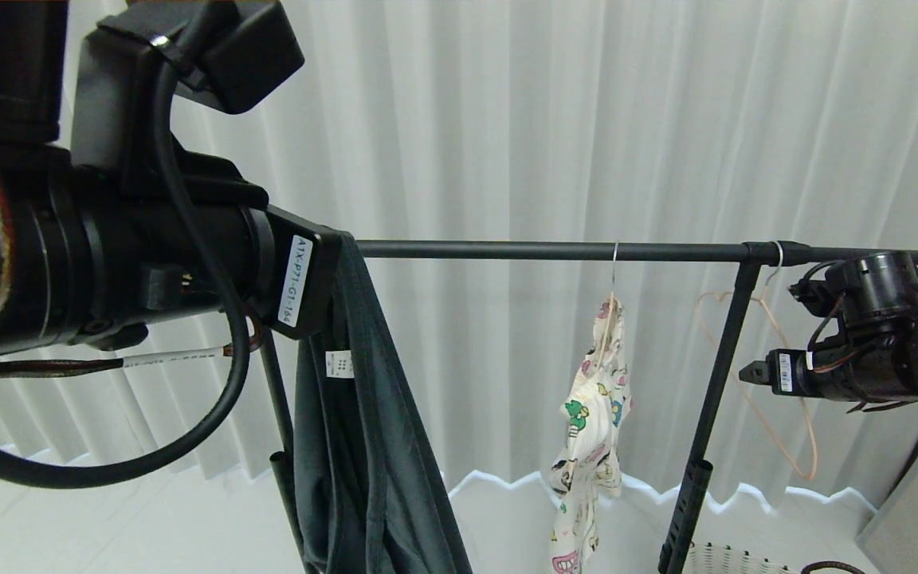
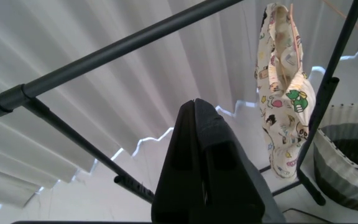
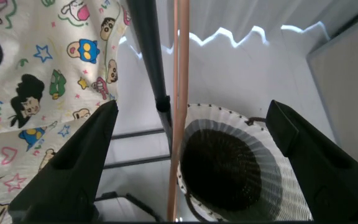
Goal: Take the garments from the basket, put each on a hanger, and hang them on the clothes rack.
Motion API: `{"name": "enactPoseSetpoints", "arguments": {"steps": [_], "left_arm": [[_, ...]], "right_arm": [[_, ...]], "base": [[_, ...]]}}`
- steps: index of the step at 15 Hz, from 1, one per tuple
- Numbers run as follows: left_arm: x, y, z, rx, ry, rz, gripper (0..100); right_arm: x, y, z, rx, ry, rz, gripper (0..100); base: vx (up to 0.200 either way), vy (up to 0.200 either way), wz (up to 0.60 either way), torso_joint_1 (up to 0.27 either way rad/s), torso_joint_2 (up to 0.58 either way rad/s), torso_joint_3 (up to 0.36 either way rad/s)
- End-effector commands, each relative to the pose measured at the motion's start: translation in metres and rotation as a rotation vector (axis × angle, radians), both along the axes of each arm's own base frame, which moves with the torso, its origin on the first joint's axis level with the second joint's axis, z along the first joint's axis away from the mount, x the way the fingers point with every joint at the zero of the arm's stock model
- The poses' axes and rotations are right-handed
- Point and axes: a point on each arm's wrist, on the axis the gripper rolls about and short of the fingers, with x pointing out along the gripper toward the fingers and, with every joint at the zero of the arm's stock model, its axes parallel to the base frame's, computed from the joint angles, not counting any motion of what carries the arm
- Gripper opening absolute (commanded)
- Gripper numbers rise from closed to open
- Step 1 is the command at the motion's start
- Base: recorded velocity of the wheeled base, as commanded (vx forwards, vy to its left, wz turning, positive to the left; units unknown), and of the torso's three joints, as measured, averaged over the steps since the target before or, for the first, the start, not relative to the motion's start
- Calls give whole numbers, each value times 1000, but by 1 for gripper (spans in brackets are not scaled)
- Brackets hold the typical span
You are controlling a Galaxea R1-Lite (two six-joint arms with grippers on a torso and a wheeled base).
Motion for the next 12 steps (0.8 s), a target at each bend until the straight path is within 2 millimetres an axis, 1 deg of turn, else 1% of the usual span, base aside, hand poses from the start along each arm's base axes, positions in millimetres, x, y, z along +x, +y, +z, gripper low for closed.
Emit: {"name": "enactPoseSetpoints", "arguments": {"steps": [1,4,7,10,12], "left_arm": [[0,0,0,1,1,0,0],[0,0,0,-1,-1,0,0],[-1,1,1,-2,-3,0,0],[0,0,1,-3,-4,0,0],[-1,1,1,-5,-6,0,0]], "right_arm": [[3,1,-5,-2,15,1,0],[4,1,-6,-2,20,3,0],[5,1,-2,1,-4,3,0],[2,1,8,0,-39,6,0],[-5,0,16,4,-63,7,0]], "base": [[0,0,0,0,0,0],[0,0,0,0,0,0],[0,0,0,0,0,0],[0,0,0,0,0,0],[0,0,0,0,0,0]]}}
